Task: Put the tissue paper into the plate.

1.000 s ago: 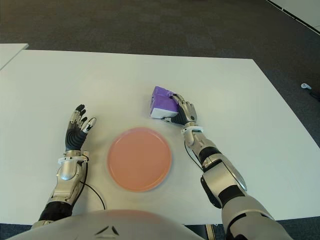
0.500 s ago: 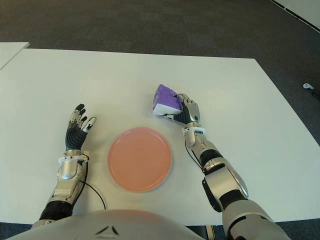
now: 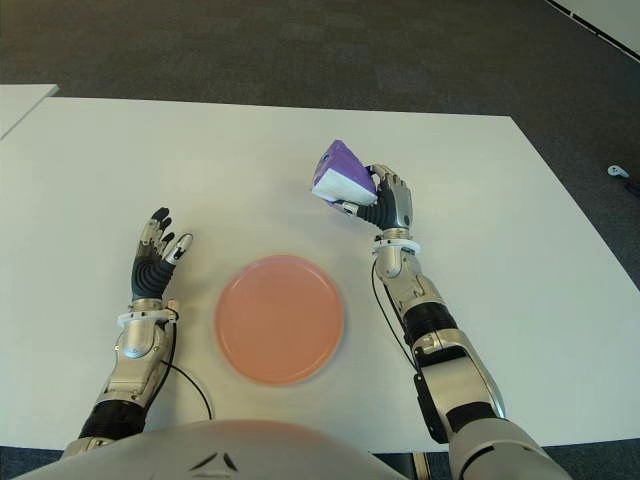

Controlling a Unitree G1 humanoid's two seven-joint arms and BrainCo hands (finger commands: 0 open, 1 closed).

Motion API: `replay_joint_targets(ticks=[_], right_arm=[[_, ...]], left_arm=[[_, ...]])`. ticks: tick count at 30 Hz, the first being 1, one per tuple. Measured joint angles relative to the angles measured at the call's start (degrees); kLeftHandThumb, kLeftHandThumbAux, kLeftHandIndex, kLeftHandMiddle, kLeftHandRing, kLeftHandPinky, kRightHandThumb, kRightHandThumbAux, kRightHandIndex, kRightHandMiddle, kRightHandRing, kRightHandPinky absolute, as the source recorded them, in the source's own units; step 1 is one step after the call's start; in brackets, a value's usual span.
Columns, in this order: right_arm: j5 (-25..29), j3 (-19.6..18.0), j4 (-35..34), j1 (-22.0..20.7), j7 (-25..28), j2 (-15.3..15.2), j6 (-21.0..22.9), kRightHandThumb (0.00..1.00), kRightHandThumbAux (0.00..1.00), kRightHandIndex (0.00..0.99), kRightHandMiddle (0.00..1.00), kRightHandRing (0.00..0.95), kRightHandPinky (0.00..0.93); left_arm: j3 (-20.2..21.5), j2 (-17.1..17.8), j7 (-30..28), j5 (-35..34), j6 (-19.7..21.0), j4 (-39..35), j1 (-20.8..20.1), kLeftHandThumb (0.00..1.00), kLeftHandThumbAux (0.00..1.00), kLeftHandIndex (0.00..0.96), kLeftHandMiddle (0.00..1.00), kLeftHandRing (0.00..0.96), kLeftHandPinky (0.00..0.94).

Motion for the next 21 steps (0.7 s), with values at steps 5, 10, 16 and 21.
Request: replay_joint_targets(ticks=[5,10,16,21], right_arm=[[-0.2,-1.5,-5.1,2.1,1.9,0.0,1.6,0.737,0.709,0.439,0.881,0.881,0.895],[-0.5,-2.5,-8.9,3.1,3.2,-0.1,2.9,0.735,0.709,0.439,0.881,0.882,0.895],[-1.4,-2.8,-12.0,4.4,4.1,0.0,3.3,0.731,0.709,0.439,0.878,0.88,0.892],[-1.6,-3.4,-13.2,5.3,4.8,-0.1,3.3,0.73,0.709,0.439,0.877,0.88,0.89]], left_arm=[[0.0,-0.1,0.0,0.0,-0.1,0.2,-0.1,0.0,0.486,0.0,0.0,0.0,0.0],[0.0,-0.2,0.0,0.0,-0.1,0.2,-0.1,0.0,0.487,0.0,0.0,0.0,0.0],[0.0,-0.3,0.0,0.0,-0.1,0.2,-0.2,0.0,0.491,0.0,0.0,0.0,0.0],[0.0,-0.3,0.0,0.0,-0.1,0.3,-0.2,0.0,0.493,0.0,0.0,0.0,0.0]])
